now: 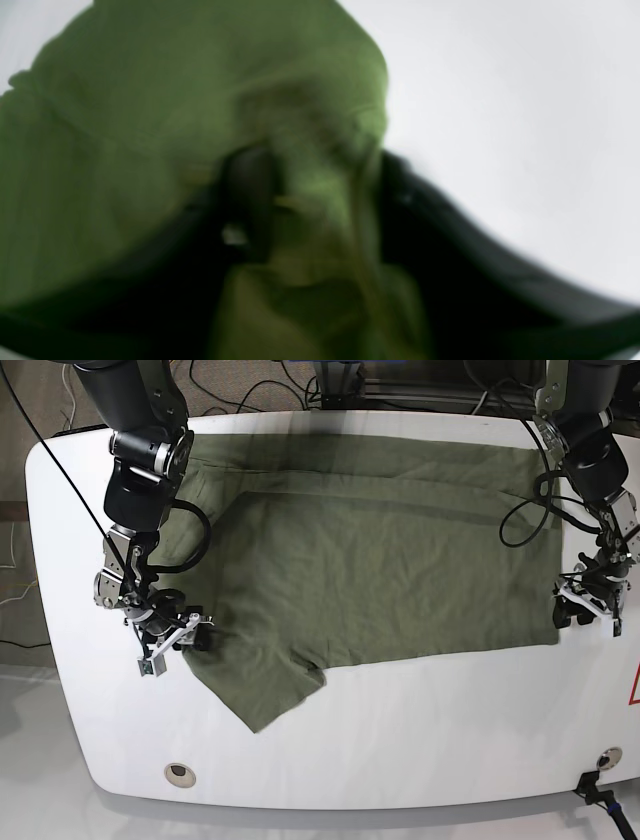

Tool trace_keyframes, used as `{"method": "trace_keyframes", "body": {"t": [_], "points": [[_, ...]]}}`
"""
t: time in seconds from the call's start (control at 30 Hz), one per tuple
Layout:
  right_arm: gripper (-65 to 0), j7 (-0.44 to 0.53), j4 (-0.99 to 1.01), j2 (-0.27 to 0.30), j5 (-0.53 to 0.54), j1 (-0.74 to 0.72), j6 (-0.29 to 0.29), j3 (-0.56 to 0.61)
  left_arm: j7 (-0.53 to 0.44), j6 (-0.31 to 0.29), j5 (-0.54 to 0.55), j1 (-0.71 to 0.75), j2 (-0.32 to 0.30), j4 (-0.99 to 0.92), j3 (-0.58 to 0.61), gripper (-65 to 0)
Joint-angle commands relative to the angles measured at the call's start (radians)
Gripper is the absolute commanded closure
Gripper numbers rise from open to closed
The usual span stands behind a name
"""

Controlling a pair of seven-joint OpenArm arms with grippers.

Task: Fold the T-shirt properly
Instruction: 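Close both grippers on the shirt's side edges near the hem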

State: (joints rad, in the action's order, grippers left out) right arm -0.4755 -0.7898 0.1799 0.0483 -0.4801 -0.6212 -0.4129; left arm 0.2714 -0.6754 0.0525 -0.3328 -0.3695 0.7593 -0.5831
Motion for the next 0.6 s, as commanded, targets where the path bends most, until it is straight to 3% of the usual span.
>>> {"method": "trace_keyframes", "body": {"t": [0.0,0.07,0.43,0.57], "points": [[-10.2,0.016,-0.016,0.011,0.008,-0.030,-0.007,-0.001,-0.022,-0.008,0.019,-0.024,-0.021,0.018,-0.031,-30.7],[0.0,0.016,-0.016,0.011,0.008,-0.030,-0.006,-0.001,-0.016,-0.008,0.019,-0.024,-0.021,0.018,-0.082,-30.7],[0.0,0.018,-0.020,0.013,0.008,-0.009,-0.009,-0.001,0.024,-0.008,0.019,-0.053,-0.016,0.004,-0.134,-30.7],[0.0,0.019,-0.020,0.013,0.008,-0.004,-0.009,-0.001,0.021,-0.007,0.019,-0.098,-0.016,-0.097,-0.134,-30.7]]}}
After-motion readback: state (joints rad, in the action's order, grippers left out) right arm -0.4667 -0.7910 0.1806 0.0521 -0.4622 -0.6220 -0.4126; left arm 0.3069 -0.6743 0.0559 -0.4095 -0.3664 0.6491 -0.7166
